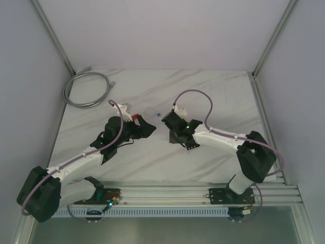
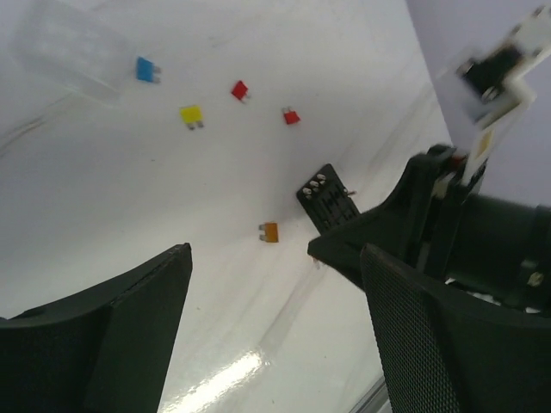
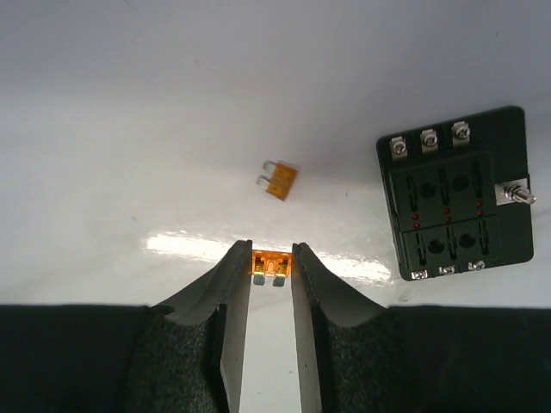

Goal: Snap on the fuse box
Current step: Pick up the fuse from the center of the board.

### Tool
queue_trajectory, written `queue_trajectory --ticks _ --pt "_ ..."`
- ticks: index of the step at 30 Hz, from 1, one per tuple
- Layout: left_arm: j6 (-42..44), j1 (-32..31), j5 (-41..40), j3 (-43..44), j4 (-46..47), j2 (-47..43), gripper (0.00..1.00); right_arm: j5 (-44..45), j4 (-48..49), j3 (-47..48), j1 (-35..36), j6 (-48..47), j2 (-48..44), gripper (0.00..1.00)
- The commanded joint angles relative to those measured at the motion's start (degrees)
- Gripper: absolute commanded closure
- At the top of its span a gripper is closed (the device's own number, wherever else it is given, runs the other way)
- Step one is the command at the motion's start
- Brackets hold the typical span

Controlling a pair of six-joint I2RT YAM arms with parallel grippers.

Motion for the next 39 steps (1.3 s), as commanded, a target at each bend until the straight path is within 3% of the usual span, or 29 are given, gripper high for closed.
queue_trajectory --ticks 1,12,16,23,39 --pt "-2.3 -2.74 -1.51 -3.26 11.05 -1.19 0.14 4.77 4.69 1.02 0.12 4.31 -6.31 0.72" --pt "0.68 -13.27 -10.38 -4.27 20.37 -1.07 0.23 7.13 12.7 -1.51 0.2 10.82 -17.33 0.72" --pt "1.45 -15.67 -13.02 -3.03 21.53 0.69 0.34 6.18 15.01 -3.41 0.17 11.95 -19.52 0.72" --pt "1.92 -16.72 -14.38 0.32 23.47 5.22 0.49 4.25 17.3 -5.08 0.25 12.64 -20.89 0.72" --pt "2.65 -17.46 -15.5 3.29 23.84 8.34 0.68 1.07 20.94 -7.17 0.34 13.99 -21.76 0.73"
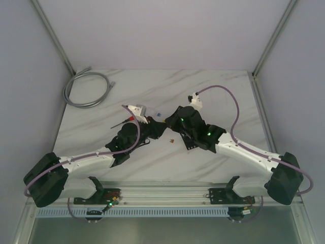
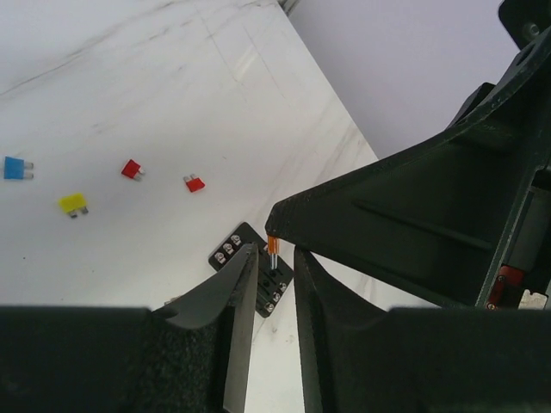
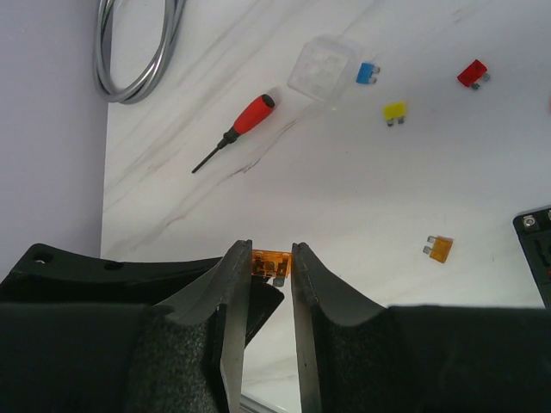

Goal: Snap on the fuse box
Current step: Pick up the fuse from the center of the board.

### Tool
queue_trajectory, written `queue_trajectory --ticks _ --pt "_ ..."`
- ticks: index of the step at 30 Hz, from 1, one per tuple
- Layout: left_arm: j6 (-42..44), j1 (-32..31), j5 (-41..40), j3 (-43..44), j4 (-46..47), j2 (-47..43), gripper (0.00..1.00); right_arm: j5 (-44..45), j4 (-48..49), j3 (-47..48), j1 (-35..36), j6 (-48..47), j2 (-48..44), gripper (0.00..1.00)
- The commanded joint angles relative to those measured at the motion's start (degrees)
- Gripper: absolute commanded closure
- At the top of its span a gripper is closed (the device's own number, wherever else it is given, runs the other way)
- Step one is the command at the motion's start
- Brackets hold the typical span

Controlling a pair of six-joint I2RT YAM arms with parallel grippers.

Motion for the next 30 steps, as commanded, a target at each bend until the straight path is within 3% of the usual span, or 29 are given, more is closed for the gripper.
queue_trajectory --ticks 1,11,20,30 --pt "0.65 -0.21 -1.21 2.06 2.12 0.7 0.7 -0.99 2.33 -1.4 0.37 1.61 -1.31 0.73" --pt "0.9 -0.24 -1.7 1.99 0.69 0.48 0.98 -2.31 3.88 -2.92 0.45 1.56 -1.87 0.72" --pt "6.53 0.29 -0.62 1.32 -2.67 -2.99 1.0 -5.97 5.67 -4.23 -2.05 -8.92 -7.91 0.57" --pt "13.45 4.76 21.04 3.9 -7.35 -8.65 1.0 -40.3 4.89 -2.39 -15.19 -33.31 -13.37 0.51"
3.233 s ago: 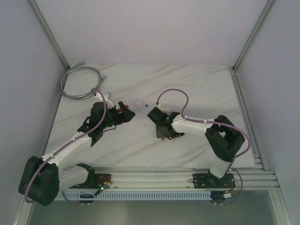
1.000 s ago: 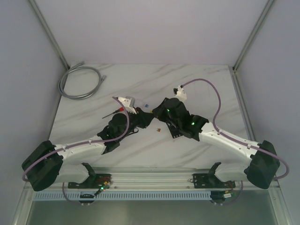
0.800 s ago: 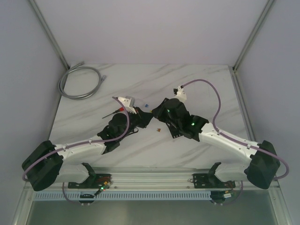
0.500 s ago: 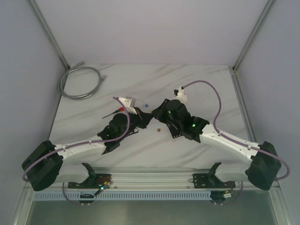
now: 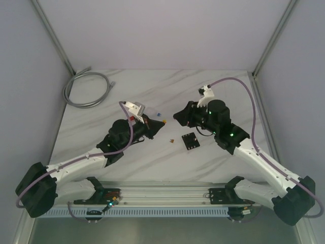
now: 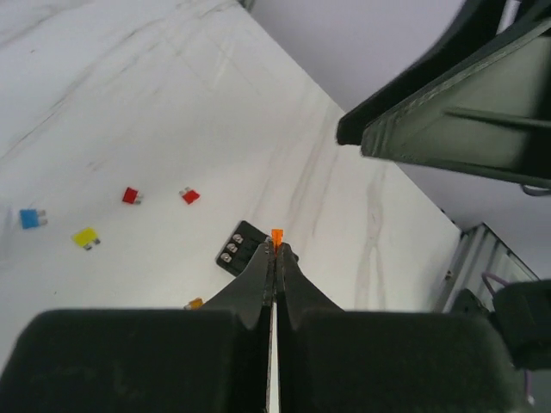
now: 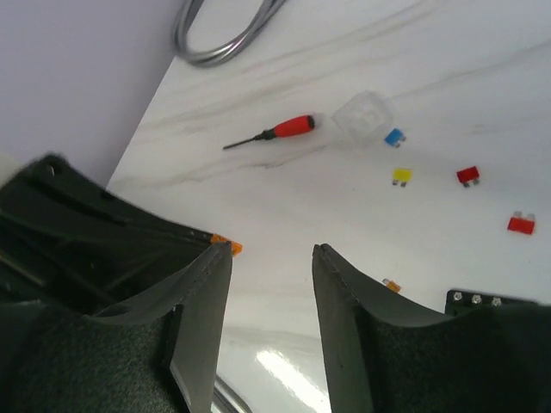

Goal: Snap on the fuse box
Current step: Pick up the fuse from the center of the board.

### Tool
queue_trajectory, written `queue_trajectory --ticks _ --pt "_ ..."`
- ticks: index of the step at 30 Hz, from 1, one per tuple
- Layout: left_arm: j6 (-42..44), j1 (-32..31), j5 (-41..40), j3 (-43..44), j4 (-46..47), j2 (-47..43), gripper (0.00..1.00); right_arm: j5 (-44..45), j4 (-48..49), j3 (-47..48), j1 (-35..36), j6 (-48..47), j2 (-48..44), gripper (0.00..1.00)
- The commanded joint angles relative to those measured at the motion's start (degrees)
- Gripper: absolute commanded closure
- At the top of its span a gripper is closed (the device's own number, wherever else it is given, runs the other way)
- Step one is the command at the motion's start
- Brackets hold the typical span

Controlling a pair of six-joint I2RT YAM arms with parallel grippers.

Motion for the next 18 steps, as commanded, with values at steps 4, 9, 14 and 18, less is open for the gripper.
queue_trajectory --ticks 4,9,14,18 --pt "5.62 1.68 19.65 5.24 -2.81 -3.1 1.0 -29.94 0.36 3.1 -4.77 -16.14 -1.32 0.52" --pt "5.85 1.69 26.78 7.11 -2.33 -2.79 1.0 -38.5 0.42 4.37 -5.19 -18.15 -1.22 0.54" --pt "5.64 1.69 28.95 6.99 -0.94 -3.24 1.0 -42.66 0.79 4.49 -5.6 -19.01 -2.38 0.57" --pt "4.99 1.69 30.2 6.69 0.7 -3.39 1.0 -44.74 0.86 4.22 -6.07 -19.28 -2.48 0.61"
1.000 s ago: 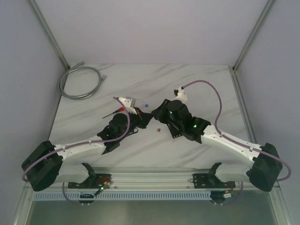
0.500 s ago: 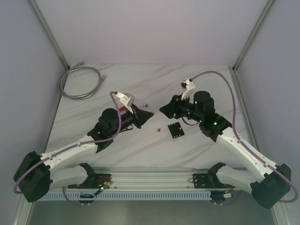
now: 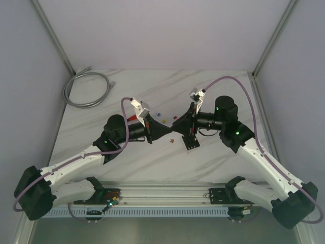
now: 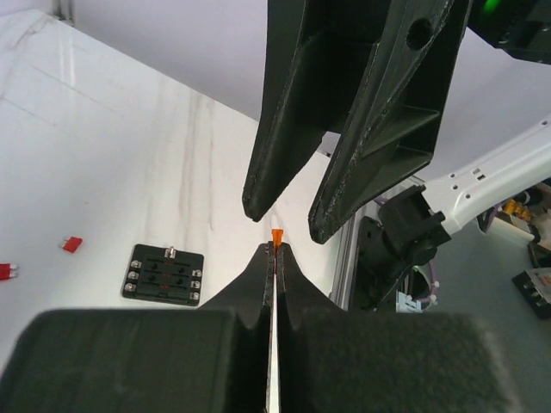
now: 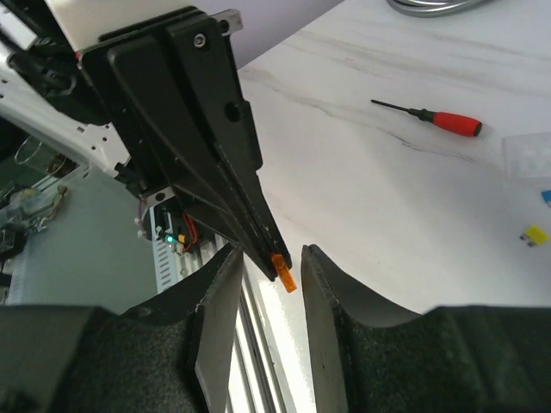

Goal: Snap on the fuse box
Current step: Pick up the fuse from the center of the board.

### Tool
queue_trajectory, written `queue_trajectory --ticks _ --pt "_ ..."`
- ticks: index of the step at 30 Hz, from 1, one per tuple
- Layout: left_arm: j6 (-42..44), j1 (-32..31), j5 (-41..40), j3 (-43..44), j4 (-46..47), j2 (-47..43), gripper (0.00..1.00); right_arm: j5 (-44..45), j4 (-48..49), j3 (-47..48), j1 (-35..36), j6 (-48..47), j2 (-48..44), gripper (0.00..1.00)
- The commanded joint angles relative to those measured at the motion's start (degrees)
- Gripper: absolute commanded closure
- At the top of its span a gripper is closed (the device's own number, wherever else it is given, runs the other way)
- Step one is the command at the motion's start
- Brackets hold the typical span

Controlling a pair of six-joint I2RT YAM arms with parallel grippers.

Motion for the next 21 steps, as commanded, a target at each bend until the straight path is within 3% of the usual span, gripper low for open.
queue_trajectory --ticks 1,21 --pt "0.01 0.24 4.45 0.74 3.37 -0.98 1.0 -5.85 1.17 1.62 -0.69 -1.6 -1.01 0.61" --pt "-5.38 0.76 7.34 -1.54 11.55 -0.67 1.0 -11.99 2.04 -0.6 -2.65 -3.01 -2.16 0.77"
